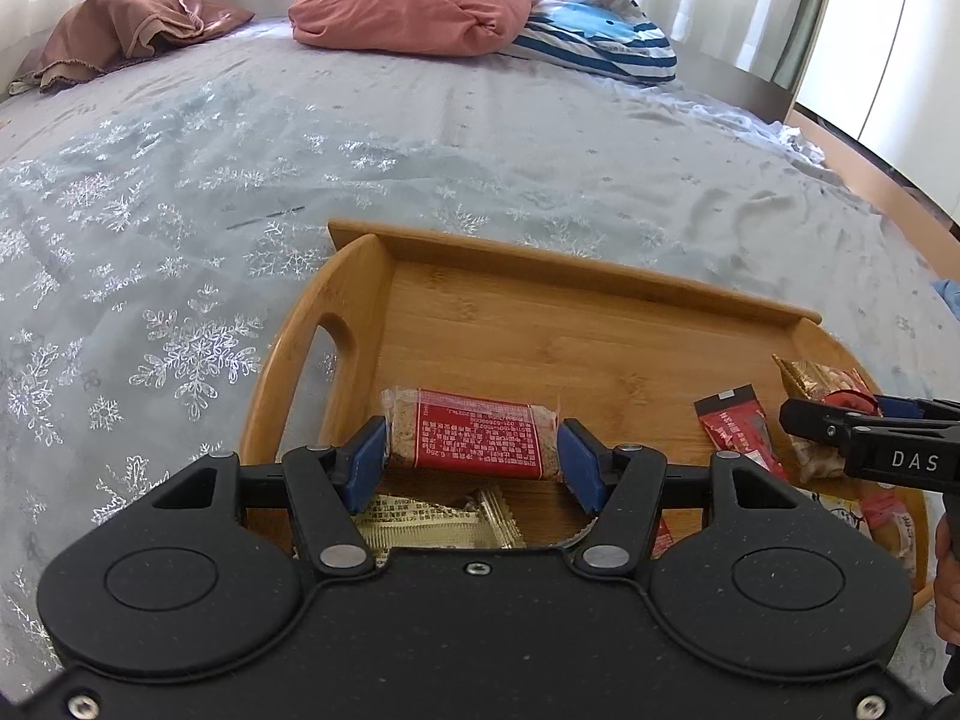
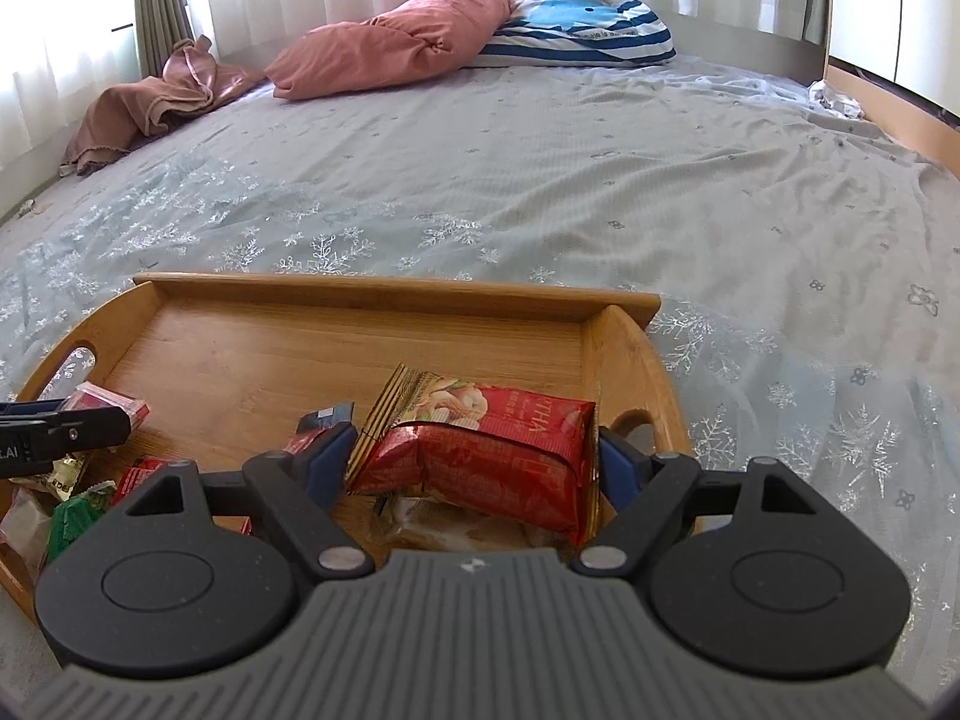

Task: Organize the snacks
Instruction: 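Carry the biscuit bar and chip bag over the tray and lower them with both tools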

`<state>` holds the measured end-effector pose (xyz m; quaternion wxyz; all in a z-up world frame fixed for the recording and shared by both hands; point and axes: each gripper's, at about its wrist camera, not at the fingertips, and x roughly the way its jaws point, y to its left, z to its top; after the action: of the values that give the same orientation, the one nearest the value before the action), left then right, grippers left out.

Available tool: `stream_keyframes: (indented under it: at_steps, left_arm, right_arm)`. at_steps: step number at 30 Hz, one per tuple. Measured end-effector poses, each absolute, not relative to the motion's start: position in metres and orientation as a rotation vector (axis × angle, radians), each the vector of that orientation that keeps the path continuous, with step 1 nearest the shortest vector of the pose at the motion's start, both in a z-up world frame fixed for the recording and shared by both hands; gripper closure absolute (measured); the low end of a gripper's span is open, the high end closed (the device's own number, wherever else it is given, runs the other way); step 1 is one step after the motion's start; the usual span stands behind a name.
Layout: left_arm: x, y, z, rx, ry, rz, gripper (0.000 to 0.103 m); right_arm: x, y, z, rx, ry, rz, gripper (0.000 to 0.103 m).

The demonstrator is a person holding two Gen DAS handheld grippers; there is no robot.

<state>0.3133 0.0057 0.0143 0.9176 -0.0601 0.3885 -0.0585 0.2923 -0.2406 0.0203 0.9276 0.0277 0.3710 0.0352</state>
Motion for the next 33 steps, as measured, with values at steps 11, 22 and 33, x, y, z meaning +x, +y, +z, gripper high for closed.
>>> stream_keyframes:
  at_steps: [11,22,33]
  left_arm:
    - [0.314,0.002,0.012,-0.100,0.794,-0.114,0.044]
    - [0.315,0.001,0.012,-0.093,0.793,-0.112,0.044]
    - [0.316,0.001,0.010,-0.074,0.789,-0.111,0.043]
  right_arm:
    - [0.299,-0.241,0.017,0.065,0.757,0.075,0.015]
    - [0.309,-0.242,0.012,0.078,0.765,0.055,0.015]
    - [0.309,-0.241,0.009,0.082,0.764,0.065,0.013]
